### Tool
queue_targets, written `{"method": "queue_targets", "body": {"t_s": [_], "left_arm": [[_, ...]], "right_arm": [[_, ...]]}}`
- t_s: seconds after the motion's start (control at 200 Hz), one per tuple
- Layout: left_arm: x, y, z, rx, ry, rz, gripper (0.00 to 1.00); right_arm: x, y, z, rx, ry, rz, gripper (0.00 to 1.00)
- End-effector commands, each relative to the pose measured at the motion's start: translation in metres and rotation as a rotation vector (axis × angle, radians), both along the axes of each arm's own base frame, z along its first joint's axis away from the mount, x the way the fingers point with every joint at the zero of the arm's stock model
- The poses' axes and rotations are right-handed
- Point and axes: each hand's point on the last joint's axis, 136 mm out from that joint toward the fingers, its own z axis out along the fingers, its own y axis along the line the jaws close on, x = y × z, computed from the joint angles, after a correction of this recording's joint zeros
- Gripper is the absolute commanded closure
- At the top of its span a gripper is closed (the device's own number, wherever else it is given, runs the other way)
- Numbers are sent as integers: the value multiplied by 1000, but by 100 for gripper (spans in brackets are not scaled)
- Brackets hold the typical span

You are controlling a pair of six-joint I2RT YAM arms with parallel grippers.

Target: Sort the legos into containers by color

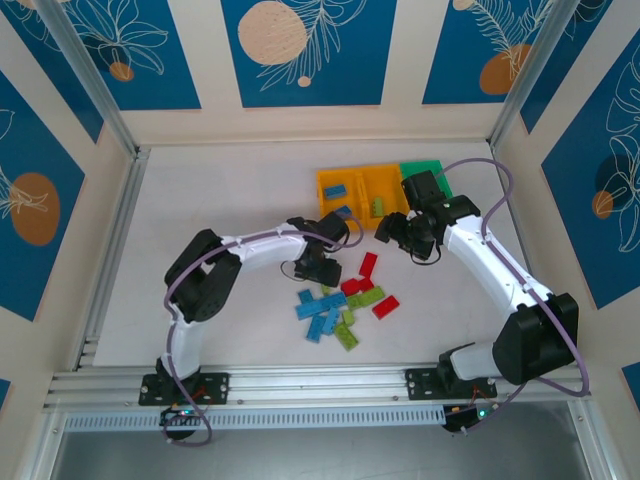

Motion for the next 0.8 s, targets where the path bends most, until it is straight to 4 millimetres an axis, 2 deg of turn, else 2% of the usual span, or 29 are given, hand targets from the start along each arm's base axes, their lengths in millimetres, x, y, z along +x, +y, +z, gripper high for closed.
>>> {"method": "queue_targets", "body": {"t_s": [0.0, 0.1, 0.23, 0.305, 0.43, 0.545, 0.615, 0.725, 0.795], "left_arm": [[-11, 15, -22, 103, 48, -23, 53], [-10, 14, -20, 90, 37, -30, 61], [-5, 0, -1, 14, 7, -22, 75], [2, -8, 17, -34, -30, -18, 83], [19, -29, 66, -140, -126, -31, 86], [50, -66, 129, -306, -297, -92, 92], [77, -87, 159, -357, -424, -132, 96], [124, -121, 185, -399, -600, -182, 100], [146, -144, 186, -438, -660, -245, 100]], "right_arm": [[-3, -5, 11, -14, -22, -3, 26], [-4, -5, 13, -10, -28, -4, 26], [-4, -5, 17, -10, -37, -7, 26], [-4, -5, 21, -11, -47, -9, 26], [-5, -8, 30, -8, -71, -25, 26], [-4, -10, 40, 9, -119, -62, 26], [-3, -14, 44, 8, -150, -97, 26], [-3, -24, 51, -3, -194, -156, 25], [-4, -28, 56, -8, -219, -177, 24]]}}
